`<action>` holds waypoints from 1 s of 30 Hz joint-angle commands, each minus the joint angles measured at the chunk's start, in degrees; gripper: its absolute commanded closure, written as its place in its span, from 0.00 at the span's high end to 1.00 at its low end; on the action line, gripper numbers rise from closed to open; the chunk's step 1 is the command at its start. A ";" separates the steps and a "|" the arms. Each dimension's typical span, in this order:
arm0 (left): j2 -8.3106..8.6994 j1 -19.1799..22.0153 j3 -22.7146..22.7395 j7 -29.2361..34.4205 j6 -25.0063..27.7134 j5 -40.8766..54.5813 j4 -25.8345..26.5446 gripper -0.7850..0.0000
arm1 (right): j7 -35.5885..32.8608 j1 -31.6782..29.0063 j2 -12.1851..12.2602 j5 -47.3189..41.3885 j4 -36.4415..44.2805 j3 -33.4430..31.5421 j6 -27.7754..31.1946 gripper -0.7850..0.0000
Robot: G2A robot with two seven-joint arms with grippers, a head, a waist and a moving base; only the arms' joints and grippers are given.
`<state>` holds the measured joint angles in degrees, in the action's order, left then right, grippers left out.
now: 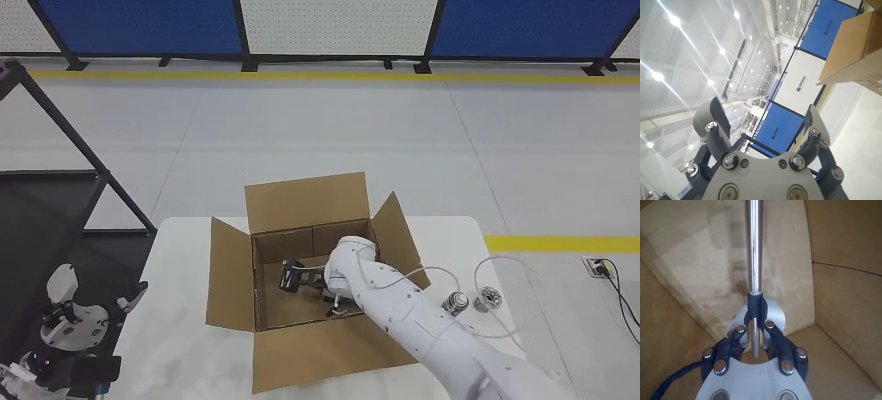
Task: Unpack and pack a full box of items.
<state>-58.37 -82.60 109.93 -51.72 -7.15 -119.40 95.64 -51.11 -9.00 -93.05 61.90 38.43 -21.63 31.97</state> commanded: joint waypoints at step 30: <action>0.00 0.00 0.00 0.00 0.00 0.00 0.00 1.00 | -22.63 -28.18 17.75 20.20 72.27 -27.79 -2.64 0.00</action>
<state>-58.37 -82.60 109.93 -51.72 -7.15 -119.41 95.64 -73.79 -36.54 -75.42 82.08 108.95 -48.85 29.36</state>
